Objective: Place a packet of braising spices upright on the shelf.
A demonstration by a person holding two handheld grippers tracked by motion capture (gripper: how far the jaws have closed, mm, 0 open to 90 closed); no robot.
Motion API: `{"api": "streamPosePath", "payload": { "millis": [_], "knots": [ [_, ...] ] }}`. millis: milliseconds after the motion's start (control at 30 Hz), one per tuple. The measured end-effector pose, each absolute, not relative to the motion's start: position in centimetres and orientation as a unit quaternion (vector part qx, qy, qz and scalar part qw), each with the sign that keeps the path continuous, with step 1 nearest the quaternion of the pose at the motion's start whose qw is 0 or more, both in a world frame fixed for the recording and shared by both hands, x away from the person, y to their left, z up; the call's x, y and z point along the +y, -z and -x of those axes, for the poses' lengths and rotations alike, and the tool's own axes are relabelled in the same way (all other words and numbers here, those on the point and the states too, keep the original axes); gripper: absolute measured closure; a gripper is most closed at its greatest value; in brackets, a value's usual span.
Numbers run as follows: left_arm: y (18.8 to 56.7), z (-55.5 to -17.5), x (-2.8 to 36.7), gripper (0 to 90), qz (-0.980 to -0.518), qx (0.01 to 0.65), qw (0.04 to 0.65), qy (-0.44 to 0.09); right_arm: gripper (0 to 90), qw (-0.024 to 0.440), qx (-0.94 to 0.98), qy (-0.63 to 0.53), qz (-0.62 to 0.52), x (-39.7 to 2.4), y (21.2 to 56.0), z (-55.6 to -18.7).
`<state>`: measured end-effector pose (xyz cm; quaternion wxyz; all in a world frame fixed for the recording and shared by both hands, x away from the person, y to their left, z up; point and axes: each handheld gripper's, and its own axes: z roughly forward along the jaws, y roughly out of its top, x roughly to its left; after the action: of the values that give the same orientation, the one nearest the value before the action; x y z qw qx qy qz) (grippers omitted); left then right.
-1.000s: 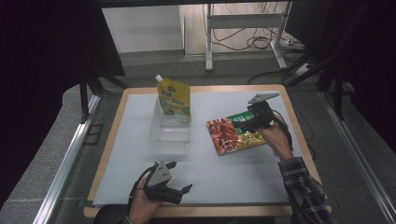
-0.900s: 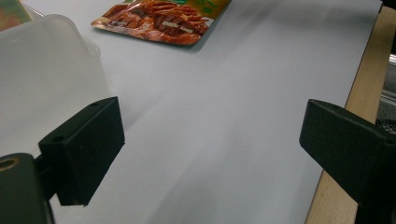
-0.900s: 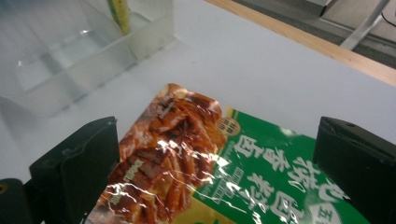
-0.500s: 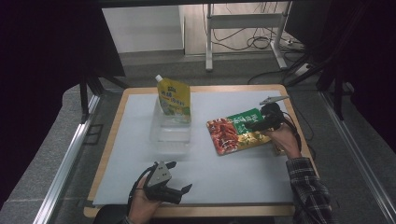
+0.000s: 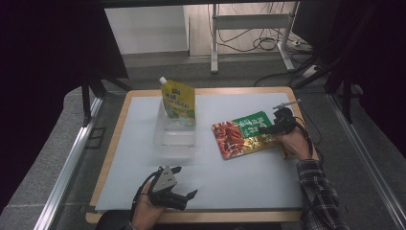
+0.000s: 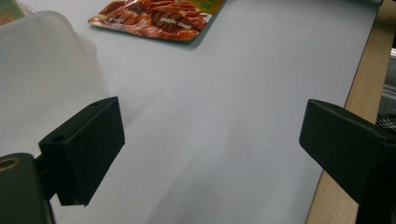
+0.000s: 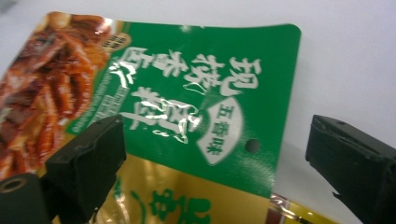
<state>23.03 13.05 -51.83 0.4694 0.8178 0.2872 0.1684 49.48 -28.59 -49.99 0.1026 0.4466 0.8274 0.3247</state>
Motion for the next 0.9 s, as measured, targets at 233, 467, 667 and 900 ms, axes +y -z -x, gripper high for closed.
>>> {"api": "streamPosePath", "payload": {
  "millis": [233, 467, 667, 900],
  "knots": [
    [51.9, -23.0, 13.0, 6.3, -0.819, 0.286, 0.468, -0.169, 14.2, 0.072, 0.825, -0.322, -0.460, -29.0, 50.8, -49.9],
    [51.9, -23.0, 12.9, 6.4, -0.820, 0.285, 0.465, -0.170, 23.1, 0.038, 0.825, -0.338, -0.452, -28.6, 50.8, -50.0],
    [51.9, -23.0, 12.8, 6.4, -0.822, 0.283, 0.464, -0.170, 35.3, 0.038, 0.830, -0.338, -0.443, -27.6, 50.2, -49.7],
    [52.0, -23.0, 12.7, 6.6, -0.825, 0.281, 0.459, -0.172, 69.5, 0.053, 0.837, -0.324, -0.437, -27.5, 49.6, -49.2]
  ]
}}
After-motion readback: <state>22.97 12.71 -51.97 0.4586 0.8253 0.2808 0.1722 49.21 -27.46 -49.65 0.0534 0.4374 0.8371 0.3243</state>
